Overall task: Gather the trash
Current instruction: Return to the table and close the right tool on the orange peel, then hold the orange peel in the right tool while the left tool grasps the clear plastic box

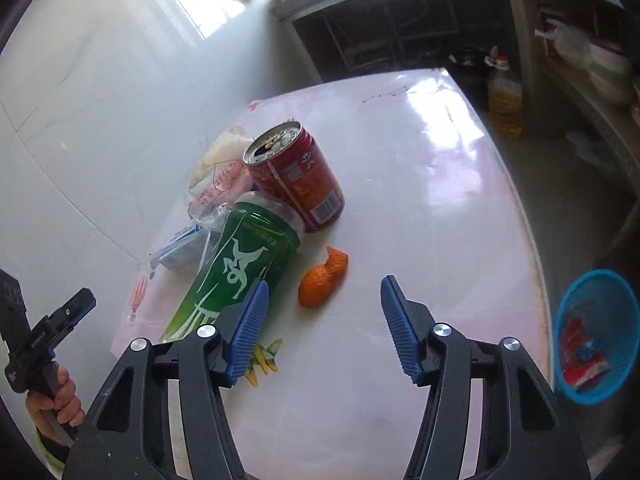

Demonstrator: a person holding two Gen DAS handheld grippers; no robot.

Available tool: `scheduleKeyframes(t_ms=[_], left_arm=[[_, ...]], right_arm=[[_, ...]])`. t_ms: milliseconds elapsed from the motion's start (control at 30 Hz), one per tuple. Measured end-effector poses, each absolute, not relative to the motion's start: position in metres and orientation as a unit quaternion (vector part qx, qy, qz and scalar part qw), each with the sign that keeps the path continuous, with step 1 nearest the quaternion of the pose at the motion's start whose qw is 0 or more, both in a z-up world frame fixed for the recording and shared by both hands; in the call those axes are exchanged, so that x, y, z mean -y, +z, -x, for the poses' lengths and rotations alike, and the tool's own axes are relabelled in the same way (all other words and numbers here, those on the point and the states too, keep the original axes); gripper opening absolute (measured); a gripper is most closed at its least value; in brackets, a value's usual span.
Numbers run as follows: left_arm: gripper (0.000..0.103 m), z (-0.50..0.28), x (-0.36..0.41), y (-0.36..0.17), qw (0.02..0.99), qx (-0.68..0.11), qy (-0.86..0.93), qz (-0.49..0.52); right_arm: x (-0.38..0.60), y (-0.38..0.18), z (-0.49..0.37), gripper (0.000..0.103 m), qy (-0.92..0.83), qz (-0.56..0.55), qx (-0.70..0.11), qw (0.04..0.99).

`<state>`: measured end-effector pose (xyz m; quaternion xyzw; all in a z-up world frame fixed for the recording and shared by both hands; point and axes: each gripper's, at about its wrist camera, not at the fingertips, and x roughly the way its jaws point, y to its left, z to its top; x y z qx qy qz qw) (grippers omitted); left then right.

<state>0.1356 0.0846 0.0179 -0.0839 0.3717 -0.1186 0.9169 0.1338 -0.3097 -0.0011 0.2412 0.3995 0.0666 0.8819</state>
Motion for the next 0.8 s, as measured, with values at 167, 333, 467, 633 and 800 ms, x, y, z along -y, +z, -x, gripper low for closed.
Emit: scheduleKeyframes(t_ms=[167,333,467,633,800], left_arm=[[0.064,-0.144,-0.104,0.003,0.913,-0.384,-0.101,0.097],[0.064,-0.149,-0.112,-0.008,0.909,-0.392,-0.098,0.104],[0.063,-0.154,-0.113,-0.012,0.906,-0.396,-0.101,0.109],[0.064,-0.159,-0.109,-0.015,0.902,-0.402,-0.106,0.111],[0.064,-0.167,-0.105,-0.019,0.896,-0.415,-0.112,0.113]], right_arm=[[0.296,-0.019,-0.17,0.044,0.067,-0.24,-0.439,0.863],[0.287,-0.029,-0.18,0.034,0.058,-0.225,-0.462,0.856],[0.289,-0.035,-0.181,0.024,0.055,-0.228,-0.465,0.854],[0.294,-0.038,-0.18,0.014,0.055,-0.242,-0.466,0.849],[0.306,-0.04,-0.172,0.012,0.049,-0.248,-0.462,0.85]])
